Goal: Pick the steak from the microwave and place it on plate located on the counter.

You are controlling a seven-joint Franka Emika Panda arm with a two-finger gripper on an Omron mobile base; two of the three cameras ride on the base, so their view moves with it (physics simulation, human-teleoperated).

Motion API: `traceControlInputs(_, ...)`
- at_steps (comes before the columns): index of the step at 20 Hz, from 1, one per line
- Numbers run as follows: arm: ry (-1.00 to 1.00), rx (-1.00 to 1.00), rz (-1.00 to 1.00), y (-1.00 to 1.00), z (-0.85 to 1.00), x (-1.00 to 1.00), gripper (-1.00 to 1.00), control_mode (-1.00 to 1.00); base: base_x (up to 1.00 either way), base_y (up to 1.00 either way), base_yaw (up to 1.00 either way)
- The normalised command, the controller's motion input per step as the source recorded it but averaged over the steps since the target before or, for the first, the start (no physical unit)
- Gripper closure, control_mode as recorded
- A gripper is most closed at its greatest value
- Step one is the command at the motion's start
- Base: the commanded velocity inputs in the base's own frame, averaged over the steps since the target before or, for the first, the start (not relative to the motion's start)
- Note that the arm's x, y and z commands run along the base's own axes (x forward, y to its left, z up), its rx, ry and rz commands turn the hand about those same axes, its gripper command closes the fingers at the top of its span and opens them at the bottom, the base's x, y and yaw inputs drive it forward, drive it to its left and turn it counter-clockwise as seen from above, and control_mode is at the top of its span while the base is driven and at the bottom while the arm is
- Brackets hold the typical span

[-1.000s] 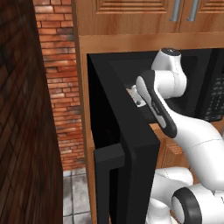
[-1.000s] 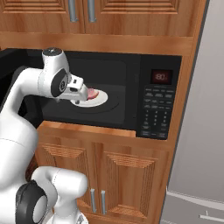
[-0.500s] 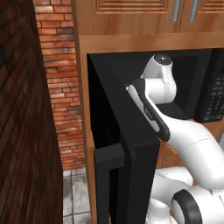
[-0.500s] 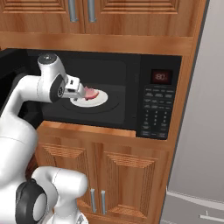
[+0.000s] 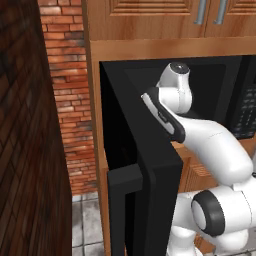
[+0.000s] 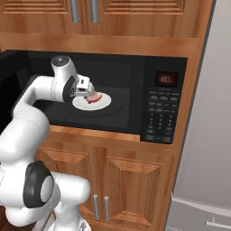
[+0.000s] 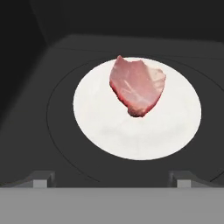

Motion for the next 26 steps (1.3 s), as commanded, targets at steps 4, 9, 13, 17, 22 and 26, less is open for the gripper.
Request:
traceControlInputs(4, 0.00, 0.00, 0.00, -0.04, -0.27, 0.54, -1.00, -1.00, 0.00, 0.00, 0.00)
traceControlInputs(9, -0.05, -0.06, 0.00, 0.00, -0.49, 0.20, -1.00, -1.00, 0.00, 0.00, 0.00)
traceControlInputs(13, -0.05, -0.07, 0.00, 0.02, -0.39, 0.28, -1.00, -1.00, 0.00, 0.00, 0.00)
traceControlInputs(17, 0.00, -0.01, 0.00, 0.00, 0.00, 0.46, -1.00, -1.00, 0.00, 0.00, 0.00)
traceControlInputs(22, 0.01, 0.00, 0.00, 0.00, 0.10, 0.47, -1.00, -1.00, 0.00, 0.00, 0.00)
traceControlInputs(26, 0.02, -0.01, 0.00, 0.00, 0.03, 0.48, -1.00, -1.00, 0.00, 0.00, 0.00)
